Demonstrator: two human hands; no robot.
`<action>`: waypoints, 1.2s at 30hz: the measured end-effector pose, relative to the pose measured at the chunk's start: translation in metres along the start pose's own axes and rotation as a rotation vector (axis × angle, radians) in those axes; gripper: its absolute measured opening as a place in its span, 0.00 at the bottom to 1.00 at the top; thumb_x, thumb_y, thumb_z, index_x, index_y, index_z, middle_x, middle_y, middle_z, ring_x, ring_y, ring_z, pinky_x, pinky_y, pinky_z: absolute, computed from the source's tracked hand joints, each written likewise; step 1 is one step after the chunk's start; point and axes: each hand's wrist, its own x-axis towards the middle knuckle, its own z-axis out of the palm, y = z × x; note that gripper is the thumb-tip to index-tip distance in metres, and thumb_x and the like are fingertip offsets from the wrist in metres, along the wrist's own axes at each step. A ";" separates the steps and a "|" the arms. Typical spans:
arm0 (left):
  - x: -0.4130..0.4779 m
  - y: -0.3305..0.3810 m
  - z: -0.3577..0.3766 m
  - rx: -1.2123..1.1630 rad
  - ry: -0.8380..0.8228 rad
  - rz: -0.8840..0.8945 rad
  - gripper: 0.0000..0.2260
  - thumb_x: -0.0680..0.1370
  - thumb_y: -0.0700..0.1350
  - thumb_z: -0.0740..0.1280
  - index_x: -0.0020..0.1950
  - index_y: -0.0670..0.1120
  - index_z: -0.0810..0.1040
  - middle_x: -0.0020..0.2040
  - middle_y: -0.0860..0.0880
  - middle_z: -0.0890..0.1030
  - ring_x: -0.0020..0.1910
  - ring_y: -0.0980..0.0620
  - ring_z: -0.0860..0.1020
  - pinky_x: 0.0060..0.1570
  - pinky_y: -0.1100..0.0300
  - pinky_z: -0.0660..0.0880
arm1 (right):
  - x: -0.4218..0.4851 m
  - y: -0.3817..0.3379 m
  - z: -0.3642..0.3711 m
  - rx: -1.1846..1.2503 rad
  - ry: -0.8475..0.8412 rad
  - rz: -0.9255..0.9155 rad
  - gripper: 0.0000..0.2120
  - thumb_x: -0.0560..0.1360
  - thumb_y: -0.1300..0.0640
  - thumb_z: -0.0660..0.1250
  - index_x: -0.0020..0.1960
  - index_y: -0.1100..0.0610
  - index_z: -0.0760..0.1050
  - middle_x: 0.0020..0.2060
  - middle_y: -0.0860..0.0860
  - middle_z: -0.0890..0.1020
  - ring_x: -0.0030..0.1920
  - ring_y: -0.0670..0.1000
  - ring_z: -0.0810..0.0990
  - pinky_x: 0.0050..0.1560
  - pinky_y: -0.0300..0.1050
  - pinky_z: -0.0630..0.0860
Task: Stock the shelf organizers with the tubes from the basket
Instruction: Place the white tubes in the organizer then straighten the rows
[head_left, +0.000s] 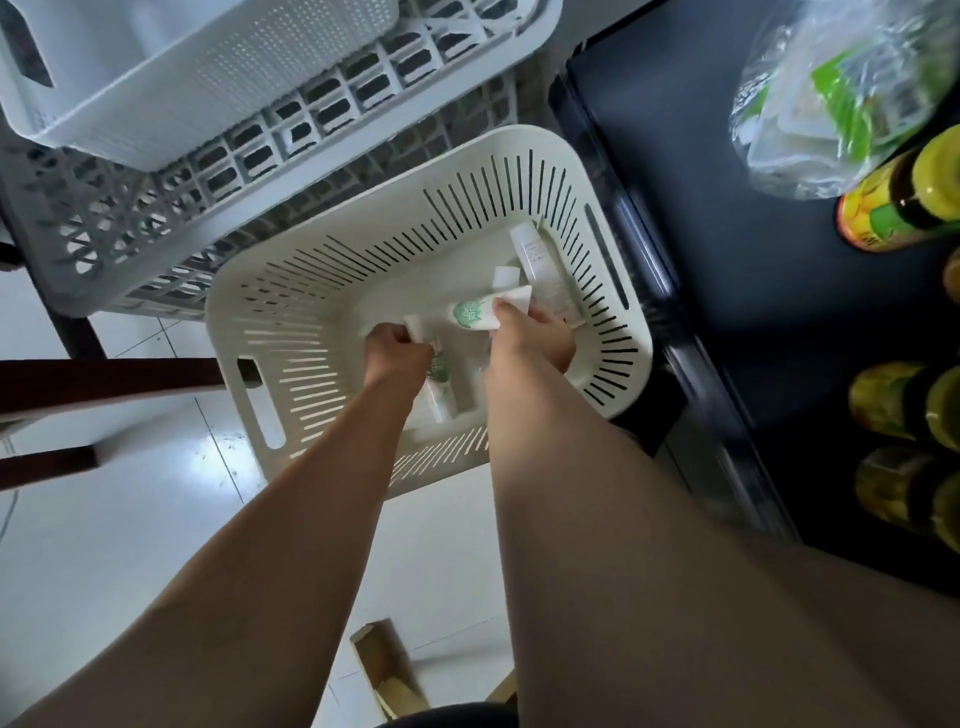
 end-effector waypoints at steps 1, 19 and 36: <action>-0.003 0.000 0.000 0.002 -0.006 0.014 0.08 0.71 0.34 0.68 0.47 0.43 0.77 0.37 0.49 0.78 0.34 0.47 0.76 0.31 0.60 0.74 | -0.001 0.000 -0.001 0.043 -0.022 0.014 0.11 0.70 0.62 0.79 0.38 0.51 0.80 0.38 0.50 0.86 0.41 0.51 0.86 0.48 0.48 0.85; -0.147 0.100 -0.138 -0.624 -0.143 0.604 0.11 0.74 0.37 0.75 0.53 0.48 0.80 0.50 0.46 0.87 0.53 0.43 0.85 0.58 0.46 0.81 | -0.143 -0.117 -0.069 -0.438 -0.118 -1.087 0.08 0.72 0.58 0.72 0.49 0.58 0.85 0.43 0.57 0.86 0.46 0.60 0.81 0.45 0.48 0.78; -0.411 0.282 -0.158 -0.818 -0.671 1.348 0.11 0.76 0.31 0.69 0.56 0.41 0.79 0.43 0.50 0.85 0.43 0.52 0.80 0.44 0.57 0.76 | -0.335 -0.238 -0.326 -0.161 0.194 -1.611 0.07 0.74 0.60 0.67 0.47 0.54 0.85 0.40 0.47 0.85 0.43 0.53 0.83 0.48 0.55 0.80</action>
